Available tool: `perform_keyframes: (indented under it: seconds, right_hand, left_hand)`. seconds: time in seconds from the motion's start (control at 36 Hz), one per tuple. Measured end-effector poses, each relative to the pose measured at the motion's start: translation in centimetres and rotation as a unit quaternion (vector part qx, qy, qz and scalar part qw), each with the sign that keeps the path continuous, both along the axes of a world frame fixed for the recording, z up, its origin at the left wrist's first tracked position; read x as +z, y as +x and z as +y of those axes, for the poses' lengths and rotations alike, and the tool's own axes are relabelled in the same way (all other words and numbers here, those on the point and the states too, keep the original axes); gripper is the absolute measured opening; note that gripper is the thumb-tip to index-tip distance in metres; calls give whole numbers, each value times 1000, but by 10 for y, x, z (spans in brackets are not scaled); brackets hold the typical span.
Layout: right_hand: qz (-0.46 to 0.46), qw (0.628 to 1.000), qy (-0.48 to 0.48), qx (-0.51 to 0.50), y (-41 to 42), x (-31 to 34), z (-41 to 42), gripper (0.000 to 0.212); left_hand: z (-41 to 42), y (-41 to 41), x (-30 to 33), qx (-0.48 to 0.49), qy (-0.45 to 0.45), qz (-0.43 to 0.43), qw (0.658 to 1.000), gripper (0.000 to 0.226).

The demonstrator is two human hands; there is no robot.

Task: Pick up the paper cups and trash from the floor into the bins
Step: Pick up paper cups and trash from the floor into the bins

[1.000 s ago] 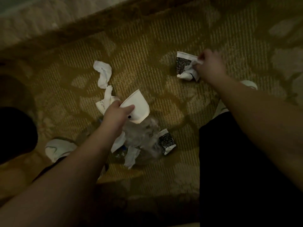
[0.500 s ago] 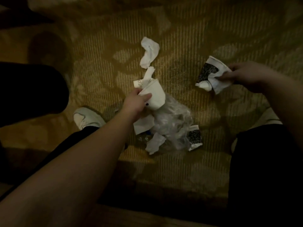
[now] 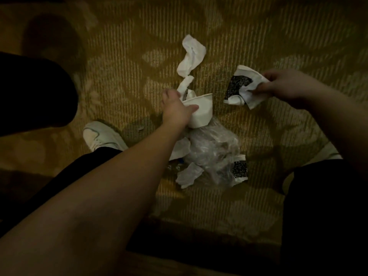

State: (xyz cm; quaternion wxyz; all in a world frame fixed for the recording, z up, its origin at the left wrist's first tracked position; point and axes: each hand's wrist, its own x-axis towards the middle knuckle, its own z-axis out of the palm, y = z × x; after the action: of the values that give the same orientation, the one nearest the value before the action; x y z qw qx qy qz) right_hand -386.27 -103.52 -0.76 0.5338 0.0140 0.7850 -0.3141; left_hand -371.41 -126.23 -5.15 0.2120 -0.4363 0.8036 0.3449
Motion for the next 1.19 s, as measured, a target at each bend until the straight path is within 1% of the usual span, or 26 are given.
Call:
perform_keyframes:
  seconds: [0.08,0.14,0.17,0.22,0.28,0.33,0.39,0.44,0.53,0.58,0.64,0.72,0.81,0.89,1.06,1.11,1.19]
  right_hand:
    - [15,999,4,38,-6,5,-16,16]
    - [48,995,13,86,-12,8,-29,19]
    - [75,990,18,119,-16,9,-38,23]
    - [142,973,21,182,-23,11,-57,36]
    - [199,955,15,218,-32,10,-79,46]
    - [214,947,-3,238,-39,7,-101,47]
    - [207,949,-13,237,-43,4,-122,47]
    - [180,957,-20,225,-45,1,-141,47]
    - [141,972,-31,187,-36,-10,-165,52]
    - [153,974,-20,163,-26,-20,-175,55]
    - [157,980,-19,117,-16,-29,-178,57]
    - [155,986,-28,52,-5,-38,-174,57]
    - [153,988,-18,13,-1,-45,-168,55]
    - [132,991,-11,-22,1,-49,-165,49]
    - [85,992,2,-98,-6,-40,-147,51]
    - [78,988,3,-130,-9,-32,-136,57]
    - [76,986,8,-150,-11,-12,-120,57]
  left_hand:
    - [-2,2,-1,9,7,7,1000,80]
    - [-4,0,-2,-10,-2,-13,1000,92]
    - [-5,-2,-2,-27,-11,-34,999,92]
    - [-10,-7,-2,-74,-15,-82,994,83]
    - [-16,-11,-1,-105,-2,-115,988,78]
    - [-20,-14,1,-117,7,-130,985,79]
    - [-21,-17,2,-127,3,-143,981,84]
    - [-22,-17,-1,-128,12,-152,980,88]
    - [-26,-17,-5,-112,35,-127,985,87]
    - [-27,-16,-2,-115,35,-116,986,84]
    - [-28,-16,1,-116,42,-104,987,84]
    - [-26,-14,2,-106,51,-88,989,81]
    - [-24,-14,2,-92,59,-71,991,74]
    - [-27,-11,0,-80,76,-56,992,67]
    - [-32,-12,11,-49,101,-65,992,66]
    - [-36,-11,17,-19,116,-67,991,64]
    - [-48,-11,34,30,142,-64,987,72]
